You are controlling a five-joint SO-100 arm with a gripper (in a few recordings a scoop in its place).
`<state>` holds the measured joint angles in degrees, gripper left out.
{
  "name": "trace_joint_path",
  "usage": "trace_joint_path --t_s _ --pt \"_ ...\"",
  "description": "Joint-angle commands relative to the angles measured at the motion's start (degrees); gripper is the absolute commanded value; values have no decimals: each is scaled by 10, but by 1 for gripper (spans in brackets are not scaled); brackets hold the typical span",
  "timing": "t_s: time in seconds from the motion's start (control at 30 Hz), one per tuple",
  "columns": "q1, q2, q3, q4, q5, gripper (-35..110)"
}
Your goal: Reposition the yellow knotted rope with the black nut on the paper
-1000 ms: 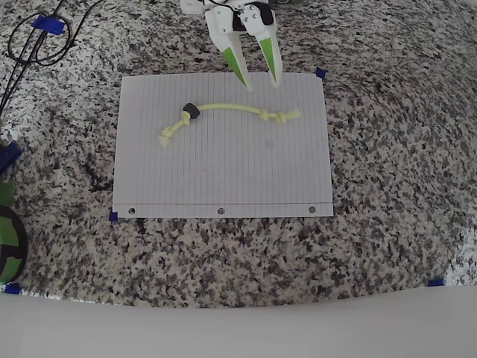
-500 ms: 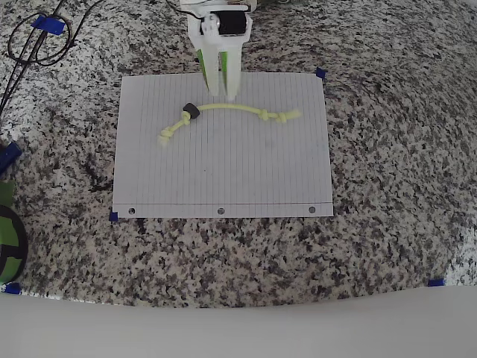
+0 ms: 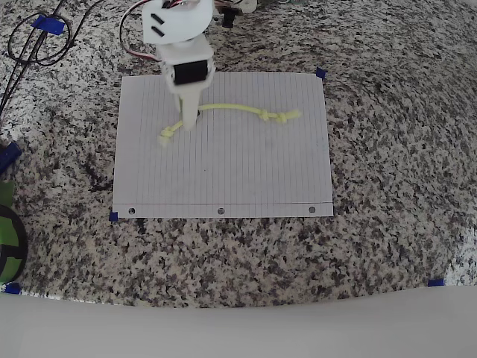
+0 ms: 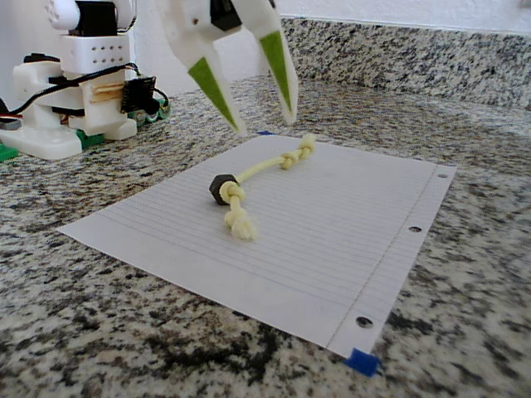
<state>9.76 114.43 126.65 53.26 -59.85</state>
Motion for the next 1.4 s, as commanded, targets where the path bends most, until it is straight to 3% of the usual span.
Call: trace_joint_path --t_s 0.0,0.57,1.37 --pt "27 -52 -66 17 43 45" --pt "61 -183 -141 60 388 42" --pt "73 -265 -140 -2 391 37"
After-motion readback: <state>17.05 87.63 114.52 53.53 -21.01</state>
